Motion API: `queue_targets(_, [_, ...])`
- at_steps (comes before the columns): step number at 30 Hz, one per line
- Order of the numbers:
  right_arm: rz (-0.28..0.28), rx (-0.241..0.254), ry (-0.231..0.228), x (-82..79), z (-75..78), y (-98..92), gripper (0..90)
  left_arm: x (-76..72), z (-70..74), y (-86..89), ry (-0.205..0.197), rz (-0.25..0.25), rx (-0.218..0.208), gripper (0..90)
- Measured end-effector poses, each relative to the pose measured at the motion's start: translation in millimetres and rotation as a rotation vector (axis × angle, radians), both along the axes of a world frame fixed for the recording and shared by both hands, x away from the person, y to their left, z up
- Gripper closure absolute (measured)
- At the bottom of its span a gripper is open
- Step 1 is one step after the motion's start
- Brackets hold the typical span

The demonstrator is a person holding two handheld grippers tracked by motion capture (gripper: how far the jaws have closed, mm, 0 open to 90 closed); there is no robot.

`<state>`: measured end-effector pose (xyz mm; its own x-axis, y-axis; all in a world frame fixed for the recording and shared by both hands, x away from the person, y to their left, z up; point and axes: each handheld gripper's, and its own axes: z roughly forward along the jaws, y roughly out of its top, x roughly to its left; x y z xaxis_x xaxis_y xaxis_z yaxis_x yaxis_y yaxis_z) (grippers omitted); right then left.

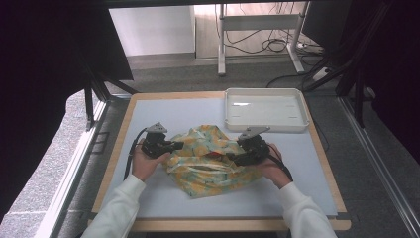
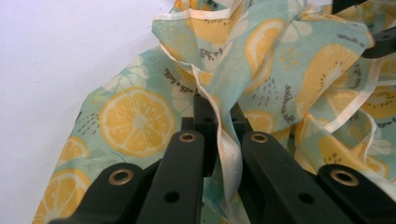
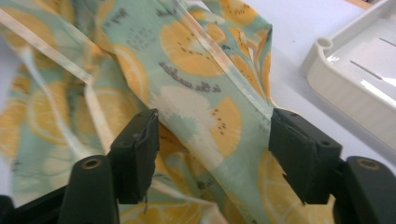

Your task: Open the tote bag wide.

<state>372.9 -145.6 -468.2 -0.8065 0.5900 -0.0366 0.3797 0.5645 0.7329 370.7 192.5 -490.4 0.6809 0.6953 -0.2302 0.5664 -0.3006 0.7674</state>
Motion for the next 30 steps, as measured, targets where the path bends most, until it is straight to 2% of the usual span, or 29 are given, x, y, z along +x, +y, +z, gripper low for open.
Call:
queue_targets(4, [0.006, -0.025, -0.006, 3.8, -4.0, 5.0, 43.9, -0.2, 0.3, 0.1, -0.001, 0.002, -0.001, 89.7])
queue_targets(11, [0.019, -0.063, -0.013, 5.6, -9.3, 11.7, 49.8, -0.2, 0.8, 0.9, -0.001, 0.003, -0.009, 89.7])
queue_targets(16, [0.018, -0.070, 0.001, 7.7, -11.4, 13.1, 67.1, -0.2, 0.7, 1.1, 0.000, 0.002, -0.008, 89.7])
queue_targets(21, [0.023, -0.043, 0.009, 8.9, -9.6, 11.5, 78.9, -0.1, 0.2, 0.6, 0.002, -0.002, -0.004, 89.6])
queue_targets(30, [0.000, 0.070, 0.000, 10.8, 0.9, 2.2, 87.7, -0.5, 0.1, -1.3, 0.000, -0.005, -0.003, 89.5])
